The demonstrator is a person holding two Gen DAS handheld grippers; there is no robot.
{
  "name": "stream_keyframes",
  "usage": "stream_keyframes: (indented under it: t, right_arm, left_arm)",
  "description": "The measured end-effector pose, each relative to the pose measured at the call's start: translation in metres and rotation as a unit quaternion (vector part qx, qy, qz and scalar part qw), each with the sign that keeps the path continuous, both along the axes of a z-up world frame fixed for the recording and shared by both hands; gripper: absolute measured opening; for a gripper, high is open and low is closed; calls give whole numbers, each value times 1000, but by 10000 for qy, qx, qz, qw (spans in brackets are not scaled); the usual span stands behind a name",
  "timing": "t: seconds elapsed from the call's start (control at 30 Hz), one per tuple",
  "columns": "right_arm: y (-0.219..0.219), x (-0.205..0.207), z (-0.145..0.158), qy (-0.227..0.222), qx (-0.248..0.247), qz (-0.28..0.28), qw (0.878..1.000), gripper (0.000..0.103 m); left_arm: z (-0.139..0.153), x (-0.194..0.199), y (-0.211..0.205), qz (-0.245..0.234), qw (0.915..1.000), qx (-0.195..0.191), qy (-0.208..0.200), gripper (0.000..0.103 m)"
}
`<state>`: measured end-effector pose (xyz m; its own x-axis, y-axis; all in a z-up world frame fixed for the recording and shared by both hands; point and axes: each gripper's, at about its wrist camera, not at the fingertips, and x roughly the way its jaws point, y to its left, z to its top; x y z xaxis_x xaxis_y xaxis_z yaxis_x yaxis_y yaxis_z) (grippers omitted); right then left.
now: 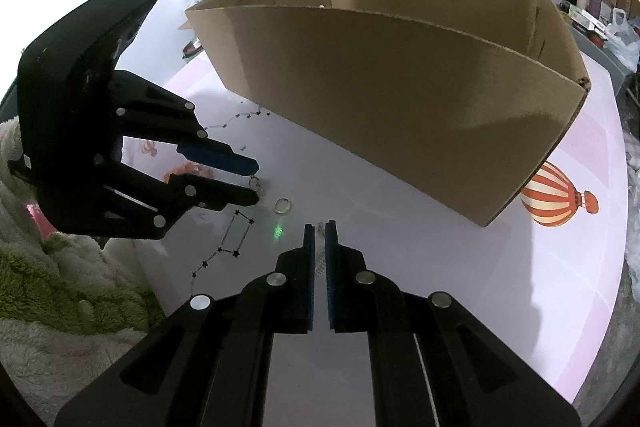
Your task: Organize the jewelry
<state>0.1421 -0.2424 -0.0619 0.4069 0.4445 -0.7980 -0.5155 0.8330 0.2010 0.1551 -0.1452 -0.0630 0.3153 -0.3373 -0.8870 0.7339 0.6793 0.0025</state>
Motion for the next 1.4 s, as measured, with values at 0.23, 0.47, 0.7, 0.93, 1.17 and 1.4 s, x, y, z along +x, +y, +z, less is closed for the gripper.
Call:
stream_keyframes:
  t: [0.23,0.47,0.7,0.93,1.17,1.4]
  right_arm:
    - [29,1,-7,-273,-51,380,9989,26]
    - [49,4,-17,-498,-332,702,9957,31]
    - [44,11,-17,-364,-309,890,9949,31]
    - [50,12,-20,-346,-415,1159,9918,30]
    - [53,17,-19,-367,-596,1418,9874,17]
    - [58,16,-19,-435,-722,1641,9828,11]
  left_arm:
    - [6,-5,15,250,9996,-70,-99,19]
    - [9,-5,27,484,9987,-178,-43,10]
    - [12,-6,31,446,9985,-317,32,11]
    - [10,-11,27,381,9989,-276,30,17]
    - [9,-11,27,367,9989,-284,73,17]
    - [12,0,30,372,9988,-298,92,17]
